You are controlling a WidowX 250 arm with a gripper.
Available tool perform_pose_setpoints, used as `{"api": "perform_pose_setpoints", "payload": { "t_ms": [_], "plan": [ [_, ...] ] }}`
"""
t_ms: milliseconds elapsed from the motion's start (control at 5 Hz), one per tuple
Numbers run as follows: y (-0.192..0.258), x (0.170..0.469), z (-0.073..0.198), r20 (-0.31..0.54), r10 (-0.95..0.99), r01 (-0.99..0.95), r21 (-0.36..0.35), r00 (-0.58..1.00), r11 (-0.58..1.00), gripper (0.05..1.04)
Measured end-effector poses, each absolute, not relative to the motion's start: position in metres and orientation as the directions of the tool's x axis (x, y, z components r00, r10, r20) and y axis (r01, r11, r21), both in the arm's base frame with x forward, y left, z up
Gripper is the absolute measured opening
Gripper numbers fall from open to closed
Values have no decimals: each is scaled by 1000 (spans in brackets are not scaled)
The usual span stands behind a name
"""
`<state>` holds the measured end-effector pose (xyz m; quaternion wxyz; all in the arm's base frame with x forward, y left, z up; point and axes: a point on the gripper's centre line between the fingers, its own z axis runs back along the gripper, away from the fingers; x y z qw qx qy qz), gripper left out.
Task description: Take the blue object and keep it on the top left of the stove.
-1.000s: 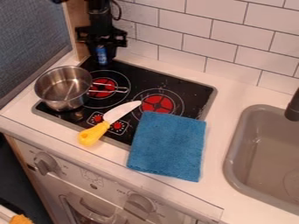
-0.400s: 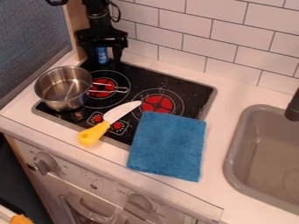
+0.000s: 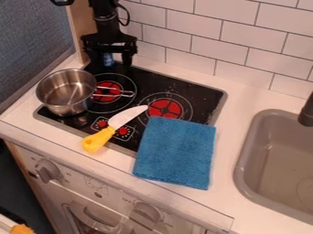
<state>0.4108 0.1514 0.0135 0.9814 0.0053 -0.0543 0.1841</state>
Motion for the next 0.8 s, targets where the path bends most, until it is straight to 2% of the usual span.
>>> {"api": "perform_pose_setpoints", "payload": {
  "t_ms": [200, 400, 600, 800],
  "plan": [
    [148, 413, 23, 113, 351, -353, -3, 929, 936, 1000],
    [145, 417, 64, 204, 348, -352, -19, 915, 936, 1000],
    [141, 410, 76, 216, 347, -352, -17, 913, 936, 1000],
    [131, 402, 104, 271, 333, -338, -29, 903, 941, 1000]
  ]
}}
